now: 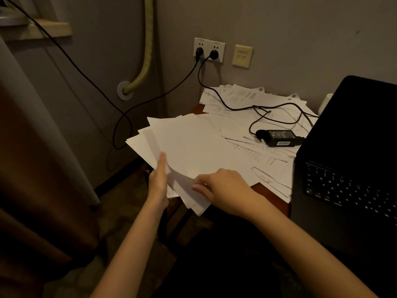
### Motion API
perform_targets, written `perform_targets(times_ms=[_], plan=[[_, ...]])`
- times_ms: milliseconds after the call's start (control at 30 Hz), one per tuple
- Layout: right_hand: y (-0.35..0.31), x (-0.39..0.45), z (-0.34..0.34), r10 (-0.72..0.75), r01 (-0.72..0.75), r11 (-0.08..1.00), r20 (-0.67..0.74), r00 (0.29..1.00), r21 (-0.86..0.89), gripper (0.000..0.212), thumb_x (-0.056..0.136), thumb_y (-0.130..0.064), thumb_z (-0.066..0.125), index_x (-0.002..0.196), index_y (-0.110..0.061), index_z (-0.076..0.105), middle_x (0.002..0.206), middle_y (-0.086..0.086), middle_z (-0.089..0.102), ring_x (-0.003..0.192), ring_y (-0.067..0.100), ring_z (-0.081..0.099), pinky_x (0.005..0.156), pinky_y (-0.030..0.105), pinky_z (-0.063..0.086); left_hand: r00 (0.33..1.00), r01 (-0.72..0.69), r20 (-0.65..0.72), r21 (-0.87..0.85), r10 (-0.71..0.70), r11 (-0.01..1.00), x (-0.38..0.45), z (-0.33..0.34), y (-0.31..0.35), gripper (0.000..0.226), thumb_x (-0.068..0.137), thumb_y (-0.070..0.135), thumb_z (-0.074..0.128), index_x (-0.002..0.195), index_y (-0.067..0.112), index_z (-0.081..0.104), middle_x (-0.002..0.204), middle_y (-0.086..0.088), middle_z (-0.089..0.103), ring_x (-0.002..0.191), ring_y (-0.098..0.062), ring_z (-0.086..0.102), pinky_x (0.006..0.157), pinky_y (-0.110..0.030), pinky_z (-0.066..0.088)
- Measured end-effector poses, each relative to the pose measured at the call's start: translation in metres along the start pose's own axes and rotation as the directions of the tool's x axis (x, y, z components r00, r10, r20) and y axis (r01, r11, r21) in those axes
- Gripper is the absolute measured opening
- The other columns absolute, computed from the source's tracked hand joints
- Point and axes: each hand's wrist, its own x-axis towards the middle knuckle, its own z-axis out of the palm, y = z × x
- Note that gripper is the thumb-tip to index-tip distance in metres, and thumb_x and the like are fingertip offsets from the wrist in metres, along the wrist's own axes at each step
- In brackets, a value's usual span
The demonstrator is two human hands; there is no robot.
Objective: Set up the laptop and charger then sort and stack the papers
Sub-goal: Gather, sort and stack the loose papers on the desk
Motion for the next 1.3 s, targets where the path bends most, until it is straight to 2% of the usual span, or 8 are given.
perform_targets(times_ms=[167, 267, 367, 567, 700, 967, 1100, 1300], plan=[[0.016, 0.001, 0.001, 0.168, -0.150, 0.840, 0.011, 0.986, 0.522, 0.048, 0.098, -0.051, 0.029, 0.109, -0.023, 0.066, 0.098, 0.000, 0.069, 0.093, 0.015, 0.060, 0.091, 0.037, 0.046, 0.996, -0.089, 0.004, 0.218, 0.090, 0.972, 0.002, 0.000, 0.005, 0.026, 0.094, 0.002, 0.046, 0.120, 0.009, 0.051, 0.107, -0.008, 0.062, 0.083, -0.019, 0.061, 0.054, -0.024, 0.049], [0.054, 0.018, 0.011, 0.406, -0.289, 0.797, -0.115, 0.907, 0.530, 0.042, 0.095, -0.039, 0.048, 0.132, -0.020, 0.051, 0.128, 0.008, 0.055, 0.116, 0.021, 0.051, 0.099, 0.039, 0.042, 0.988, -0.151, 0.019, 0.266, 0.151, 0.952, 0.003, 0.000, 0.008, 0.034, 0.094, -0.002, 0.042, 0.126, 0.010, 0.047, 0.121, -0.009, 0.058, 0.102, -0.026, 0.059, 0.076, -0.032, 0.050], [0.080, 0.033, 0.014, 0.565, -0.490, 0.687, 0.029, 0.825, 0.537, 0.069, 0.087, -0.037, 0.062, 0.145, -0.014, 0.032, 0.143, 0.014, 0.040, 0.130, 0.029, 0.041, 0.105, 0.041, 0.038, 0.972, -0.232, 0.103, 0.285, 0.211, 0.930, 0.002, -0.002, 0.015, 0.043, 0.095, -0.005, 0.040, 0.134, 0.011, 0.044, 0.124, -0.003, 0.056, 0.112, -0.022, 0.055, 0.088, -0.032, 0.047], [0.088, 0.044, -0.001, 0.580, -0.344, 0.454, 0.020, 0.815, 0.822, 0.084, 0.082, -0.031, 0.073, 0.147, -0.012, 0.024, 0.144, 0.010, 0.043, 0.130, 0.025, 0.043, 0.092, 0.025, 0.039, 0.905, -0.410, 0.233, 0.246, 0.357, 0.879, 0.000, -0.014, 0.027, 0.039, 0.097, -0.001, 0.042, 0.131, 0.017, 0.046, 0.112, 0.010, 0.060, 0.098, 0.000, 0.058, 0.071, -0.011, 0.051], [0.093, 0.046, -0.025, 0.536, -0.127, 0.168, 0.018, 0.844, 0.978, 0.042, 0.083, -0.014, 0.070, 0.121, -0.014, 0.052, 0.117, 0.008, 0.064, 0.094, 0.015, 0.063, 0.067, 0.015, 0.051, 0.849, -0.512, 0.241, 0.150, 0.470, 0.846, -0.002, -0.012, 0.038, 0.035, 0.099, 0.002, 0.041, 0.132, 0.014, 0.043, 0.116, 0.008, 0.059, 0.106, -0.005, 0.058, 0.085, -0.015, 0.051], [0.089, 0.049, -0.065, 0.633, 0.353, 0.299, -0.462, 0.622, 0.886, 0.025, 0.083, 0.000, 0.067, 0.103, -0.014, 0.062, 0.093, -0.007, 0.068, 0.079, 0.004, 0.067, 0.069, 0.019, 0.053, 0.707, -0.704, 0.239, 0.140, 0.666, 0.697, 0.011, 0.036, 0.094, 0.027, 0.099, 0.012, 0.046, 0.126, 0.013, 0.048, 0.110, 0.014, 0.059, 0.094, 0.012, 0.060, 0.077, -0.010, 0.048], [0.089, 0.043, -0.062, 0.655, 0.386, 0.352, -0.519, 0.549, 0.852, 0.025, 0.081, -0.001, 0.069, 0.099, -0.017, 0.062, 0.093, -0.005, 0.066, 0.083, 0.008, 0.063, 0.068, 0.018, 0.051, 0.730, -0.658, 0.288, 0.054, 0.619, 0.751, 0.014, 0.055, 0.107, 0.034, 0.089, 0.028, 0.059, 0.122, 0.022, 0.050, 0.117, 0.005, 0.062, 0.110, -0.013, 0.061, 0.090, -0.032, 0.052], [0.095, 0.034, -0.042, 0.693, 0.333, 0.300, -0.444, 0.568, 0.894, 0.058, 0.066, -0.009, 0.083, 0.111, -0.026, 0.051, 0.105, -0.012, 0.063, 0.094, 0.003, 0.062, 0.076, 0.019, 0.054, 0.760, -0.623, 0.280, 0.058, 0.587, 0.780, 0.005, 0.059, 0.106, 0.047, 0.066, 0.040, 0.072, 0.109, 0.030, 0.057, 0.108, 0.009, 0.065, 0.101, -0.012, 0.064, 0.079, -0.029, 0.055]])
